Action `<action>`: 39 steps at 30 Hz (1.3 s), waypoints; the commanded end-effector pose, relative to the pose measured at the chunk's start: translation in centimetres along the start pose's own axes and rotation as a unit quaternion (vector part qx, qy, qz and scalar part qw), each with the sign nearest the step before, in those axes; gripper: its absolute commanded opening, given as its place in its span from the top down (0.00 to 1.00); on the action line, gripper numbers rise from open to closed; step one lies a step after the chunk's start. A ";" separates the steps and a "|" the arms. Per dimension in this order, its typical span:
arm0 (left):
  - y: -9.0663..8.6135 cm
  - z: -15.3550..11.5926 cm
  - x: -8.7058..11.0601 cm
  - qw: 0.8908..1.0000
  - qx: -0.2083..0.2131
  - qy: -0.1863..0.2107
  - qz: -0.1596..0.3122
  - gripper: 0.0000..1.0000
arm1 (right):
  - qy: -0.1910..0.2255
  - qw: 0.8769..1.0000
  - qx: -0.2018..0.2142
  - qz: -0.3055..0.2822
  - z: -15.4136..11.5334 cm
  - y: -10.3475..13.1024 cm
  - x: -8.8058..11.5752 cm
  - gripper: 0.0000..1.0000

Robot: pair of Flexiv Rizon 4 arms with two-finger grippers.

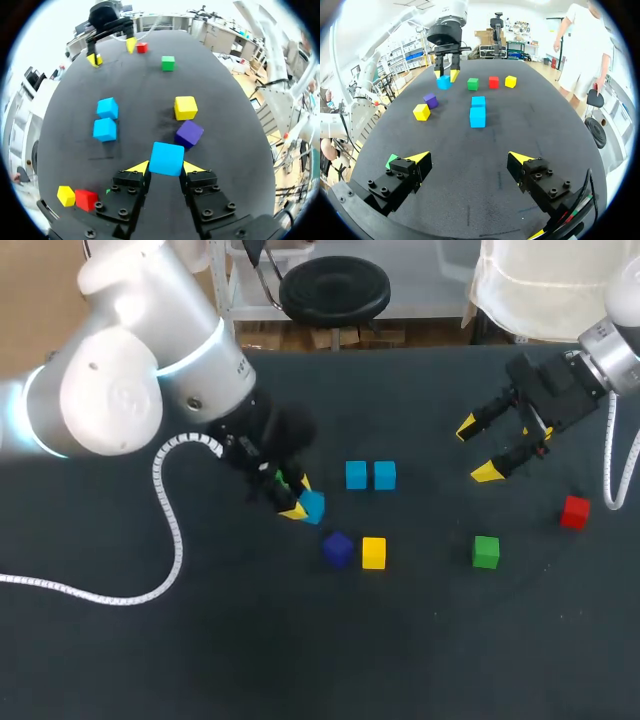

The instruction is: Place the blue cubes, place green cubes on the blue cubes, place the yellow cubes on the green cubes, then place the red cubes on the yellow cubes, and place purple cube on the red cubes.

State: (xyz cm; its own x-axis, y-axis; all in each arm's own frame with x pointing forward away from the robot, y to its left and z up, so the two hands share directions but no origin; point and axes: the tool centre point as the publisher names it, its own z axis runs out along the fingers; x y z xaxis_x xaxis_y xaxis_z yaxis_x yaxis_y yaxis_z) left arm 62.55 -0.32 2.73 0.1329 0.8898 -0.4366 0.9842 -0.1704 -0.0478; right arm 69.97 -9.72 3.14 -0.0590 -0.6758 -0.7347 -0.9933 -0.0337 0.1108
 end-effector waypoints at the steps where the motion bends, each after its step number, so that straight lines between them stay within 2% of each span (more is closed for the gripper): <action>1: 0.8 -0.3 -0.5 1.000 0.005 0.022 -0.021 1.00 | -0.001 1.000 0.000 0.000 0.0 0.0 0.0 0.00; 10: 1.7 -0.5 -0.5 0.998 -0.003 0.026 -0.065 1.00 | -0.001 1.000 0.000 0.000 0.0 0.0 0.0 0.00; 16: 2.5 -0.4 -0.2 0.996 -0.009 0.002 -0.088 1.00 | -0.001 1.000 0.000 0.000 0.0 0.0 0.0 0.00; 20: 3.0 -0.2 -0.2 0.996 -0.011 -0.002 -0.089 1.00 | -0.001 1.000 0.000 0.000 0.0 0.0 0.0 0.00; 24: 3.2 -0.5 -0.3 0.997 -0.019 -0.001 -0.068 1.00 | -0.001 1.000 0.000 0.000 0.0 0.0 0.0 0.00; 39: 3.2 -0.5 -0.3 0.997 -0.019 -0.001 -0.068 1.00 | -0.001 1.000 0.000 0.000 0.0 0.0 0.0 0.00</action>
State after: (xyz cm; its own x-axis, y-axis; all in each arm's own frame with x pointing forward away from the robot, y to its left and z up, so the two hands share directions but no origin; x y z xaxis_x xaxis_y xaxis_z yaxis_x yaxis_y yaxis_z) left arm 65.69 -0.92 3.13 -0.0036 0.9017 -0.4323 0.9970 -0.0301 -0.0712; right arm 69.98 -9.71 3.14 -0.0590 -0.6758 -0.7347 -0.9933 -0.0338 0.1108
